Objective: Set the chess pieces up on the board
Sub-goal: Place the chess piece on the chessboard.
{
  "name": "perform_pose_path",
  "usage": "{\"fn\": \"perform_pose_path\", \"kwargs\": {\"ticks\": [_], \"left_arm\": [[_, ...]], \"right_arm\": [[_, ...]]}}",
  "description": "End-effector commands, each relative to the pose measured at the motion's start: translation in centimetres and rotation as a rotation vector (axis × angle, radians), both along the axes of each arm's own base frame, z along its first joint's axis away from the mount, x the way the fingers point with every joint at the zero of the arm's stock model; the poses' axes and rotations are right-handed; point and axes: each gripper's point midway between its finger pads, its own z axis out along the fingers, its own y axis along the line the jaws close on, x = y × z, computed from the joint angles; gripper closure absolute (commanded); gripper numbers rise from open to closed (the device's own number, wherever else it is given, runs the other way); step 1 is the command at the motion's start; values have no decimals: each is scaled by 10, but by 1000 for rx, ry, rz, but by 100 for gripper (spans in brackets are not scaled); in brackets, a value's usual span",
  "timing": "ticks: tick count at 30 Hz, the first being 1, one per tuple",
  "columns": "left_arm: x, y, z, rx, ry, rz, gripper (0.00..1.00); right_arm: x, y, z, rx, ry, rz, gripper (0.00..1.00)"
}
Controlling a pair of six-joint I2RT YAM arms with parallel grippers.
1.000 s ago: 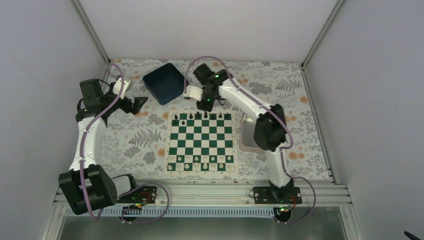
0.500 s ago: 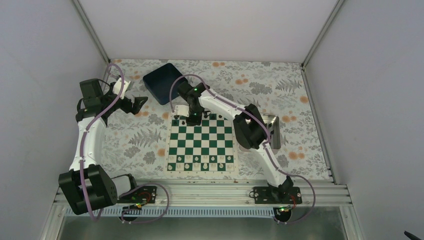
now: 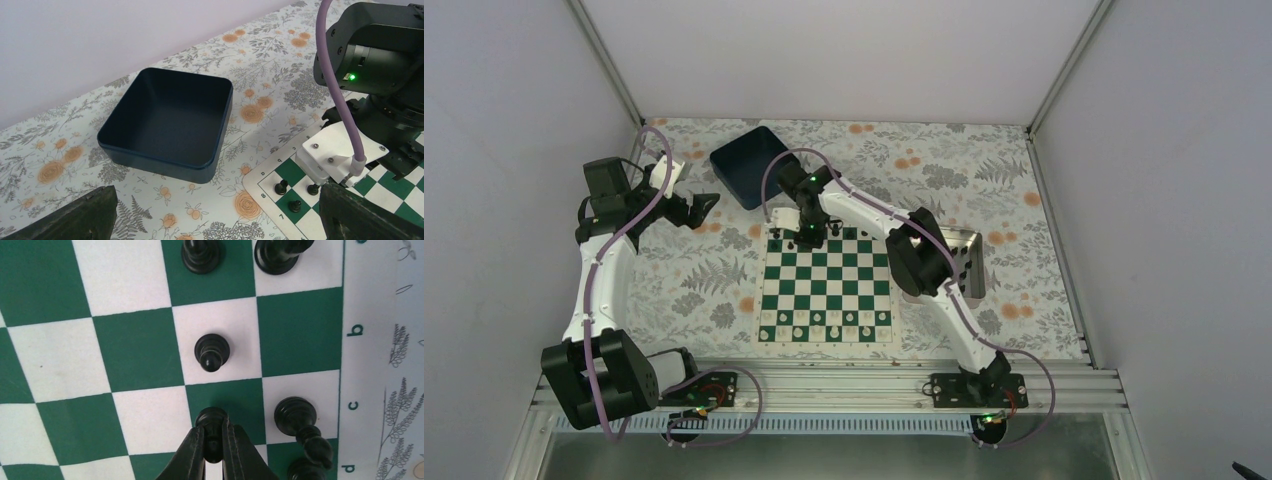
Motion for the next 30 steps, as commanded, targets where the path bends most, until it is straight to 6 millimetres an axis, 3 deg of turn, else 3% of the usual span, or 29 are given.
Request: {"fn": "perform_pose_path", "kwargs": {"ticks": [1, 11, 16, 19, 23, 27, 30], "left_arm": [[0, -2, 11, 5, -45, -26, 0], [-1, -3, 14, 4, -48, -31, 0], [-2, -3, 15, 5, -51, -29, 0], [-3, -3, 15, 5, -49, -28, 0], [-4, -3, 17, 7, -56, -28, 0], [-3, -3, 17, 5, -55, -31, 0], [-3, -3, 16, 3, -53, -33, 0]], "right_arm": [[7, 5, -6, -5, -22, 10, 96], [8, 0, -14, -30, -23, -2, 93], [9, -1, -7, -28, -29, -12, 82], [11, -3, 16, -2, -49, -29, 74], [7, -18, 69, 53, -84, -52, 64], [9, -64, 118, 100, -142, -130, 56], [12, -117, 143, 104, -165, -229, 54]]}}
